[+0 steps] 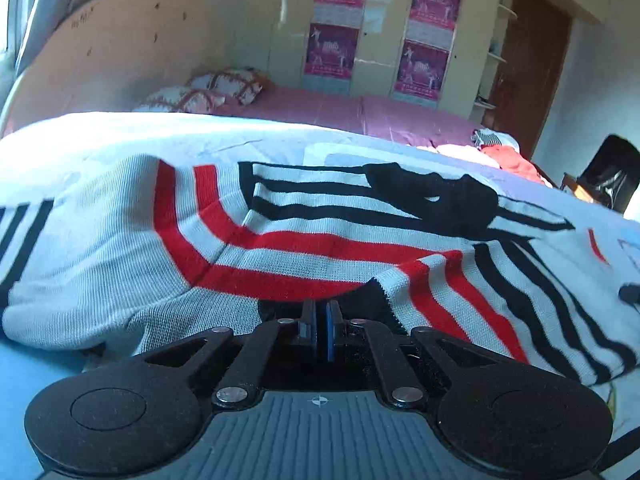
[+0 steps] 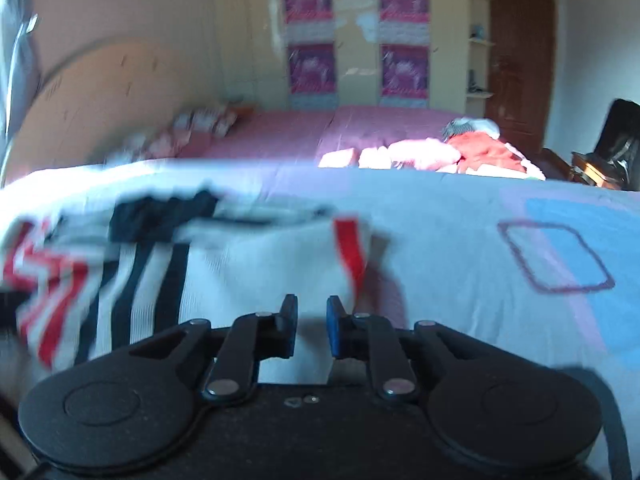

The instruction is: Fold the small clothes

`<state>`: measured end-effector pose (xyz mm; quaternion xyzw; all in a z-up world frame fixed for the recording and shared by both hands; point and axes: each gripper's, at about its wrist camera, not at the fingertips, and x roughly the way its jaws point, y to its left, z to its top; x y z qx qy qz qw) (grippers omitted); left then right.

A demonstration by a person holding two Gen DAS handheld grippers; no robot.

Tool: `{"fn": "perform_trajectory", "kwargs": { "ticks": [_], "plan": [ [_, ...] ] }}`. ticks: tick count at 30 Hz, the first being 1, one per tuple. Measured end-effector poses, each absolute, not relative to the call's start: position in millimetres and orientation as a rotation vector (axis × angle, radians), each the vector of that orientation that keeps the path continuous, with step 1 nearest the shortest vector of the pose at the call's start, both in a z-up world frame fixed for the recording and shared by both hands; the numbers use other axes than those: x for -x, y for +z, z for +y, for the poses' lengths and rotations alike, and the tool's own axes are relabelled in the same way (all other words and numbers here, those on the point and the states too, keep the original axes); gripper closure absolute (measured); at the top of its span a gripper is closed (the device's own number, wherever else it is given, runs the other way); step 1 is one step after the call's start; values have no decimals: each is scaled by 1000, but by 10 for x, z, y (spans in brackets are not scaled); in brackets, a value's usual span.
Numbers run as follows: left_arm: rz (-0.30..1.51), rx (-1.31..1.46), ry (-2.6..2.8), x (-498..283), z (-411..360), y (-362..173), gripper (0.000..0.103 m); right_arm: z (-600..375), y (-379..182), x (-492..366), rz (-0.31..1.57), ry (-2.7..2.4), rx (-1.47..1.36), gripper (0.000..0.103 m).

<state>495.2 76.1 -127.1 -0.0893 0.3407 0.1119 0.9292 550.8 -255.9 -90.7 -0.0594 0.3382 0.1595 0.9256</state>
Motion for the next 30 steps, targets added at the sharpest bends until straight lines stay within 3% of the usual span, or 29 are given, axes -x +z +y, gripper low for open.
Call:
{"fn": "perform_trajectory", "kwargs": {
  "ticks": [6, 8, 11, 12, 14, 15, 21, 24, 30],
  "plan": [
    [737, 168, 208, -4881, 704, -1208, 98, -2468, -697, -5155, 575, 328, 146, 80],
    [710, 147, 202, -4847, 689, -1236, 98, -2354, -868, -5217, 708, 331, 208, 80],
    [691, 243, 185, -4714, 856, -1148, 95, -2285, -803, -5068, 678, 317, 227, 80],
    [665, 277, 194, -4609, 960, -1122, 90, -2306, -735, -5009, 658, 331, 184, 79],
    [609, 327, 267, -4348, 1227, -1086, 40, -2335, -635, -4901, 632, 326, 132, 79],
    [567, 354, 311, -4179, 1406, -1072, 38, -2329, -611, -4856, 631, 314, 124, 79],
    [442, 546, 552, -3319, 2731, -1103, 38, -2173, -616, -4604, 668, 289, 56, 79],
    [421, 686, 661, -3059, 3396, -1221, 53, -1974, -599, -4488, 677, 281, 53, 79],
    [406, 872, 650, -3094, 4197, -1525, 56, -1638, -475, -4431, 666, 265, 7, 79]
  ]
}}
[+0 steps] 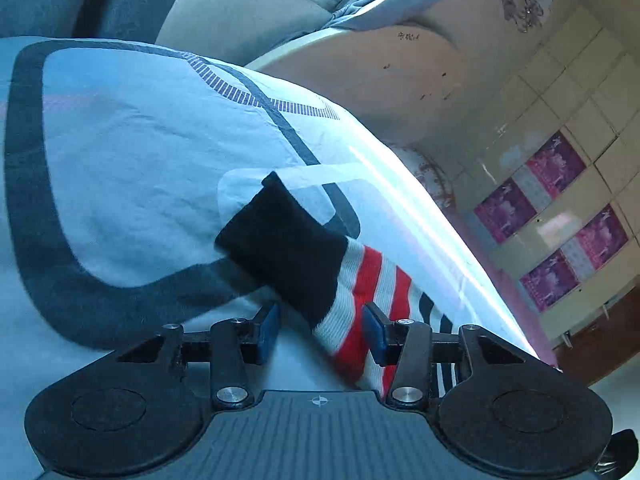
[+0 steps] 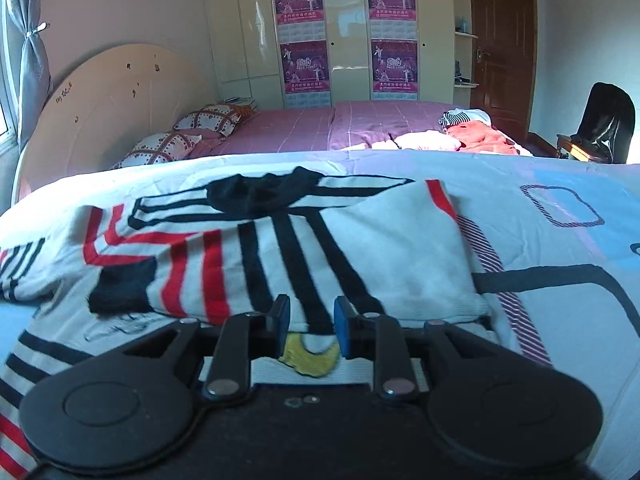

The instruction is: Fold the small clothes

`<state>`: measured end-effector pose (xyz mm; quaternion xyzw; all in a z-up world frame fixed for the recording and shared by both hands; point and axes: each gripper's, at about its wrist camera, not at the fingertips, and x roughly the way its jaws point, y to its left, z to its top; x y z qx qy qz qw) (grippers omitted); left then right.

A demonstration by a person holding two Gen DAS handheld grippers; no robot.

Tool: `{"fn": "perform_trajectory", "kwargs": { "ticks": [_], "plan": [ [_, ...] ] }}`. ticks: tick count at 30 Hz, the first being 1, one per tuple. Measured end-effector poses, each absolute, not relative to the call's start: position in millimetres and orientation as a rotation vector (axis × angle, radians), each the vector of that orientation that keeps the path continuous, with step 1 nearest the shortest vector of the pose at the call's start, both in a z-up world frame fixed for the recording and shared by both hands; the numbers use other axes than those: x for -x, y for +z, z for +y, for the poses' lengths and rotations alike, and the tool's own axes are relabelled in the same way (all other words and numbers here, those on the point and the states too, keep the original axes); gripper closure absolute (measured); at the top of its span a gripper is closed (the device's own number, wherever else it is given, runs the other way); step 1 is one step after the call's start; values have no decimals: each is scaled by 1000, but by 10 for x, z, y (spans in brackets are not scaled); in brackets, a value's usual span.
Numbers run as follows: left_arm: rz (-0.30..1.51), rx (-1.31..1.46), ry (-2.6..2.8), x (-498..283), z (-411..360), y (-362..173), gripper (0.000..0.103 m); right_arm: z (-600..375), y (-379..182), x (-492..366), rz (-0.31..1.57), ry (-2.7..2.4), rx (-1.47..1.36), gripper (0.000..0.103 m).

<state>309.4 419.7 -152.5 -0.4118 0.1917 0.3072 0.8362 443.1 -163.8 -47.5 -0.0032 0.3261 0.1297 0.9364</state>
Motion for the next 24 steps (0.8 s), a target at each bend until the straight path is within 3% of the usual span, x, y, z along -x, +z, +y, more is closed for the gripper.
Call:
{"fn": "perform_trajectory", "kwargs": {
  "ticks": [3, 4, 8, 13, 18, 20, 24],
  "plan": [
    [410, 870, 619, -3251, 4309, -1564, 60, -1514, -431, -4432, 662, 265, 8, 79],
    [429, 861, 641, -3290, 4337, -1570, 99, -1480, -416, -4423, 659, 265, 12, 79],
    [383, 712, 586, -3426, 4046, -1227, 99, -1453, -355, -4378, 640, 259, 11, 79],
    [339, 433, 300, -4063, 2849, -628, 99, -1544, -341, -4360, 636, 233, 2, 79],
    [533, 280, 43, -4931, 1445, -724, 98, -1748, -299, -4343, 634, 203, -51, 77],
    [667, 228, -78, -5217, 935, -946, 81, -1857, -315, -4381, 656, 191, -107, 72],
    [575, 201, -70, -4826, 710, -879, 73, -2000, -301, -4448, 662, 205, -189, 61]
  ]
}}
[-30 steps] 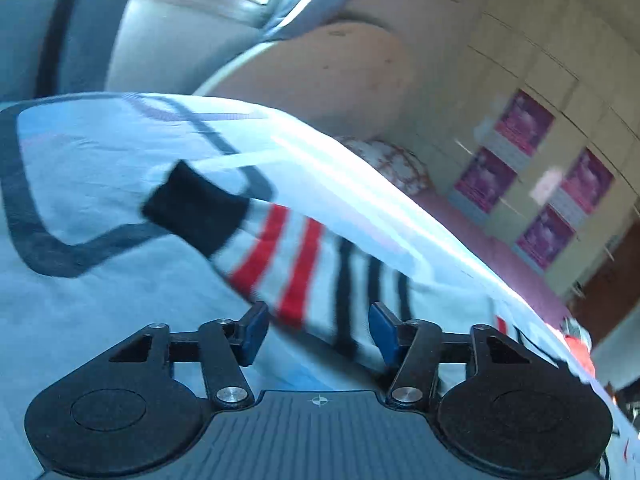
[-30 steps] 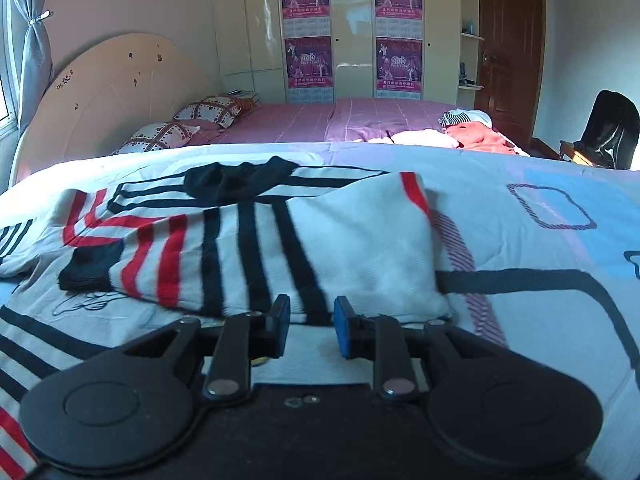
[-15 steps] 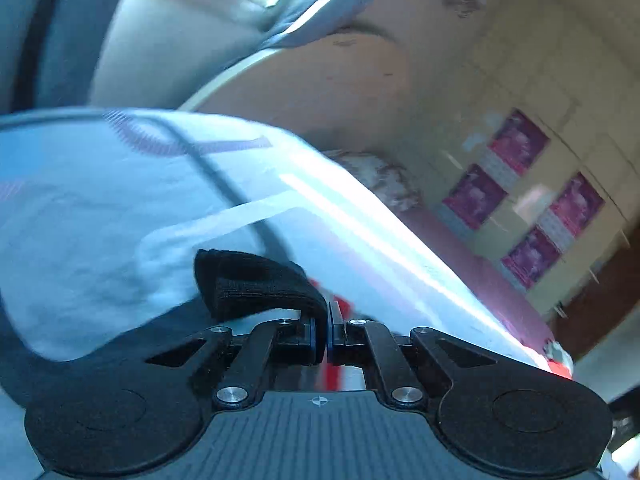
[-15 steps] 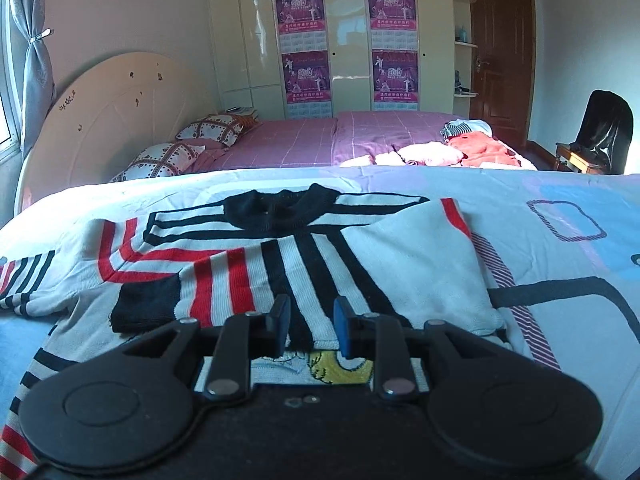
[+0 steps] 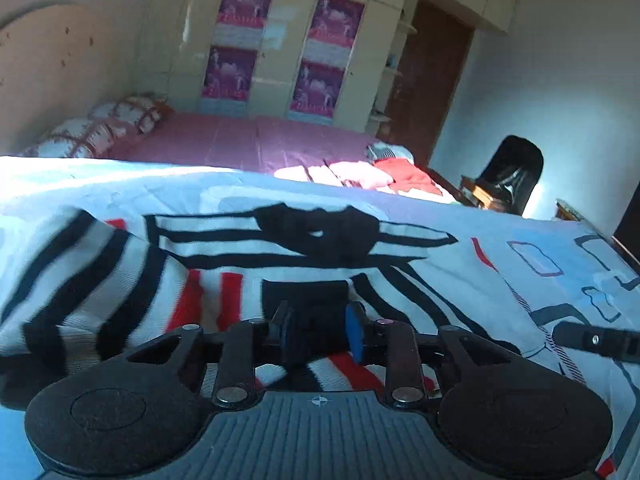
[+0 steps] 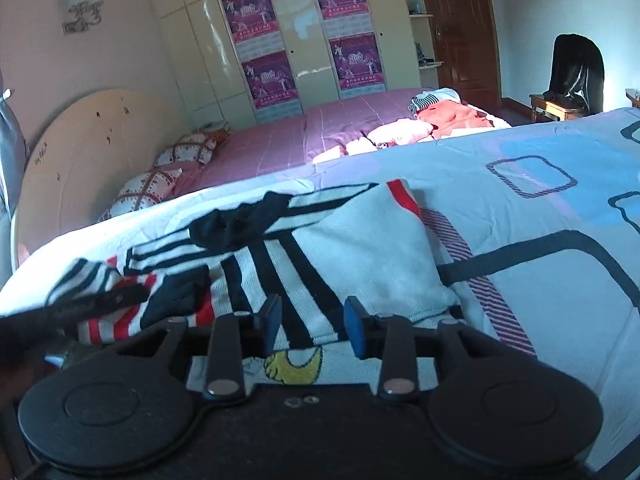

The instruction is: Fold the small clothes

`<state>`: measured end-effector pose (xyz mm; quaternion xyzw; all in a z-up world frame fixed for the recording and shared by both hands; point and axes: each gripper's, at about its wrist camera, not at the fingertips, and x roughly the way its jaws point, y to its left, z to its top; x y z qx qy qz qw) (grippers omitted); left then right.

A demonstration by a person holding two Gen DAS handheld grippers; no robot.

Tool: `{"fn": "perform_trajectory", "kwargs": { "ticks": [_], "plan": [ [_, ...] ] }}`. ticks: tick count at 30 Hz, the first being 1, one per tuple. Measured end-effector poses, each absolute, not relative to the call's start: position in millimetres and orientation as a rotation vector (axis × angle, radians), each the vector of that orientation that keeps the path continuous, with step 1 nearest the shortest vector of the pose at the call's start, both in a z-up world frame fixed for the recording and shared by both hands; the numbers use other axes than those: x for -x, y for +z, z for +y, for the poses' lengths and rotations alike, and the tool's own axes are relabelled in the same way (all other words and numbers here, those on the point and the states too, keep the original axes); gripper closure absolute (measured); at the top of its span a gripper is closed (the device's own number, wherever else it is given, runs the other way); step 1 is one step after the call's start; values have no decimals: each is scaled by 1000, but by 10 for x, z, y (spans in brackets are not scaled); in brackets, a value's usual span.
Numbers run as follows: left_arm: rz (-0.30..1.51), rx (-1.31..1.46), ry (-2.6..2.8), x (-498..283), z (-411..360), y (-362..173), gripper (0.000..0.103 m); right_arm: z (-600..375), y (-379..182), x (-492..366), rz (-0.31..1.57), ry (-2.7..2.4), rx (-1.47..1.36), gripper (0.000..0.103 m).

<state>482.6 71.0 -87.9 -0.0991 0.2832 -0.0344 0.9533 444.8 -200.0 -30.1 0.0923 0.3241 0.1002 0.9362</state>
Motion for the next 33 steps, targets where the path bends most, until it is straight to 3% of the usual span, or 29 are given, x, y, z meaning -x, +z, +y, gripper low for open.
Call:
{"fn": "perform_trajectory", "kwargs": {
  "ticks": [5, 11, 14, 16, 18, 25, 26, 31, 33],
  "plan": [
    [507, 163, 145, -4070, 1362, -857, 73, -1850, -422, -4658, 705, 340, -379, 60],
    [594, 195, 240, -3987, 1894, -1150, 73, -1241, -765, -5111, 817, 451, -554, 64],
    [646, 217, 212, -4135, 1930, -1345, 73, -1018, -967, -5341, 915, 422, -567, 68],
    [641, 218, 212, -4166, 1923, -1423, 73, -910, -997, -5414, 915, 398, -534, 84],
    [634, 215, 214, -4193, 1920, -1443, 73, -814, -938, -5427, 885, 397, -463, 92],
    [621, 177, 208, -4234, 1822, -1463, 73, -1067, -221, -4992, 563, 413, -233, 95],
    [621, 168, 210, -4238, 1807, -1467, 73, -1173, -174, -4926, 536, 388, -218, 102],
    [619, 163, 215, -4219, 1794, -1456, 73, -1597, -318, -4951, 588, 257, -220, 101],
    [624, 151, 217, -4219, 1772, -1446, 73, -1648, -377, -5011, 642, 342, -328, 88]
  ]
}}
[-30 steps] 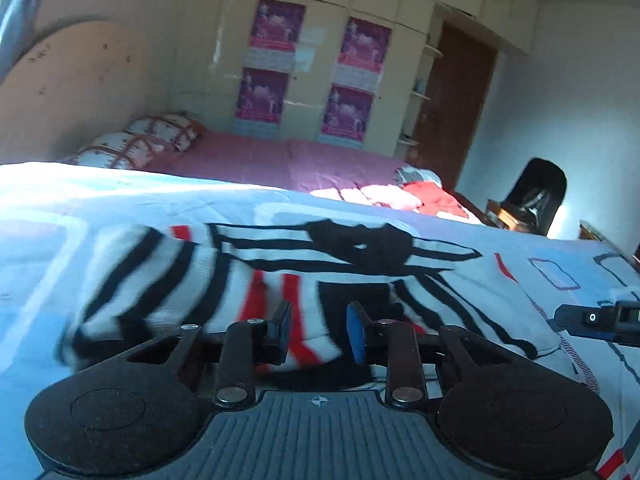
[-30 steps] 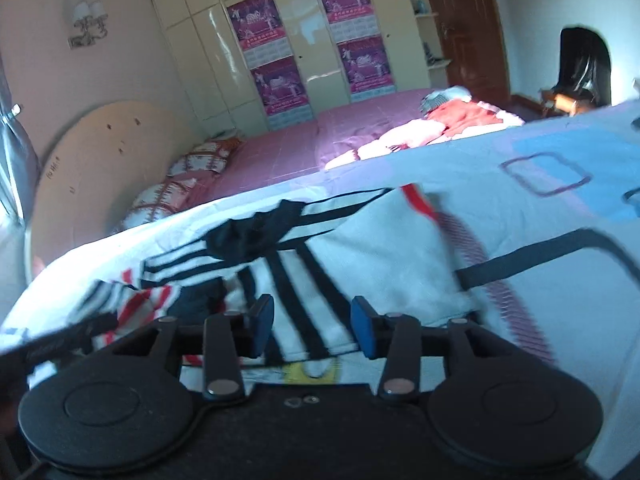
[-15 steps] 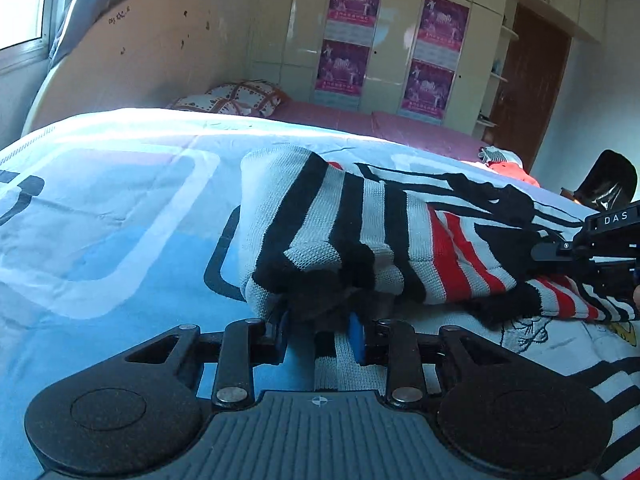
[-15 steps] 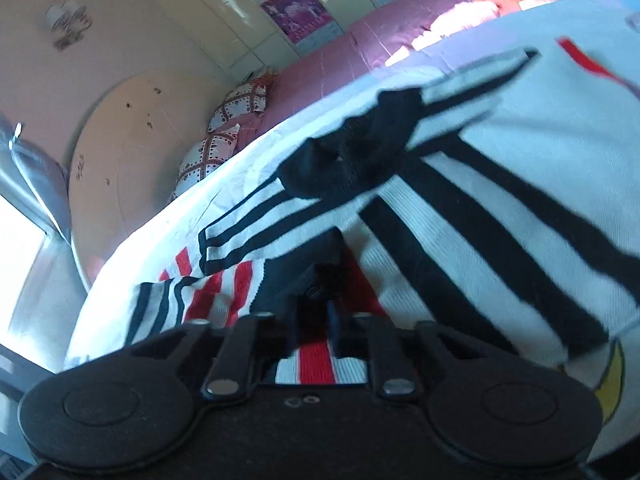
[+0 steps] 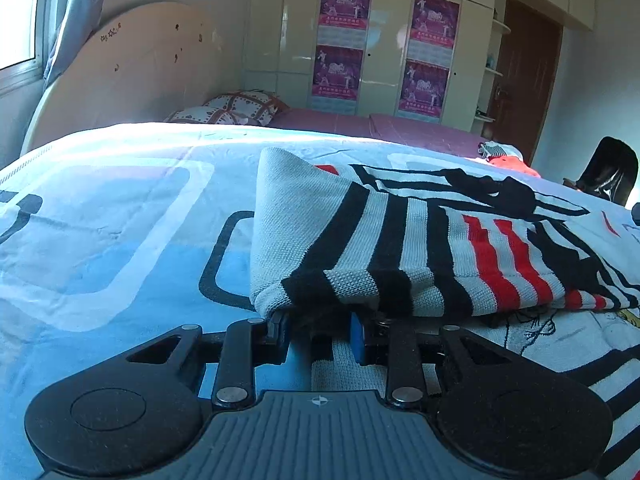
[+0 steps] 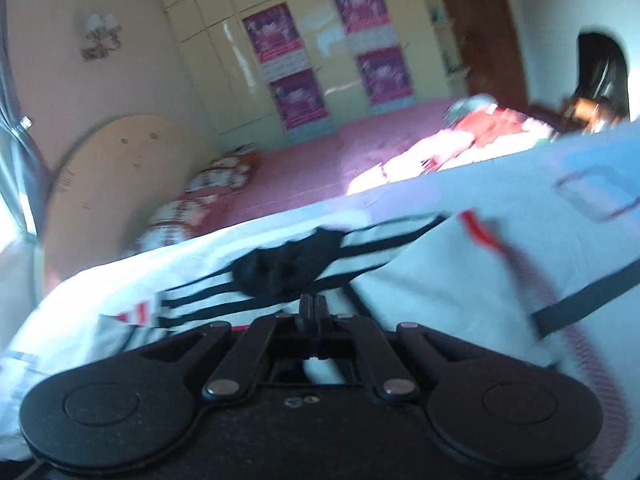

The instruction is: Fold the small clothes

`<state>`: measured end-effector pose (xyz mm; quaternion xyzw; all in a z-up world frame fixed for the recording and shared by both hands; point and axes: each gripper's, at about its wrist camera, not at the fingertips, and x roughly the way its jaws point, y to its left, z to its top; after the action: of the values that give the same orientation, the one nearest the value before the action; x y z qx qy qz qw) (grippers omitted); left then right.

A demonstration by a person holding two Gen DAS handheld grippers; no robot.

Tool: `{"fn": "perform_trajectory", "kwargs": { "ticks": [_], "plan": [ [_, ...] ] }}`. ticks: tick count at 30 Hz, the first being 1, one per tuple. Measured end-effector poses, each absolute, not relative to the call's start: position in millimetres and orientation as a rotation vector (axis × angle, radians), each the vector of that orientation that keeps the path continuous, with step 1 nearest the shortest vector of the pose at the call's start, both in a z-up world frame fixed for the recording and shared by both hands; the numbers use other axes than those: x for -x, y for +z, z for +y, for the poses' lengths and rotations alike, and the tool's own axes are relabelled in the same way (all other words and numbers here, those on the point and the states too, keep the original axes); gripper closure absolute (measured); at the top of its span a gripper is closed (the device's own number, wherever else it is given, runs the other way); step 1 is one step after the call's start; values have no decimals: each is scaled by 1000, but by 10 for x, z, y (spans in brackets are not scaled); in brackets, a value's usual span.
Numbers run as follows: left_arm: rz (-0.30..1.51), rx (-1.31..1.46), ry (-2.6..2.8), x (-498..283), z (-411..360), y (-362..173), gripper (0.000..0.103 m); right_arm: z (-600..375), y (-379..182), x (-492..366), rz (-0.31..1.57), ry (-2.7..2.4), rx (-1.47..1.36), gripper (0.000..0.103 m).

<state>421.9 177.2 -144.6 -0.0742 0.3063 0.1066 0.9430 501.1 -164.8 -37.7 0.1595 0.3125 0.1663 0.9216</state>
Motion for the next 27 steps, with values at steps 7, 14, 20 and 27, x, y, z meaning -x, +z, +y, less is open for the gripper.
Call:
{"fn": "perform_trajectory", "kwargs": {
  "ticks": [7, 14, 20, 27],
  "plan": [
    [607, 222, 228, -4024, 1841, -1384, 73, -1448, -722, -5047, 816, 406, -493, 63],
    [599, 278, 278, -3957, 1923, -1463, 73, -1098, -902, -5185, 882, 352, -439, 102],
    [646, 227, 230, -4206, 1930, -1412, 57, -985, -366, -5140, 654, 405, -288, 101],
    [613, 213, 241, -4151, 1866, -1465, 56, -1629, -277, -5138, 667, 349, -446, 59]
  ]
}}
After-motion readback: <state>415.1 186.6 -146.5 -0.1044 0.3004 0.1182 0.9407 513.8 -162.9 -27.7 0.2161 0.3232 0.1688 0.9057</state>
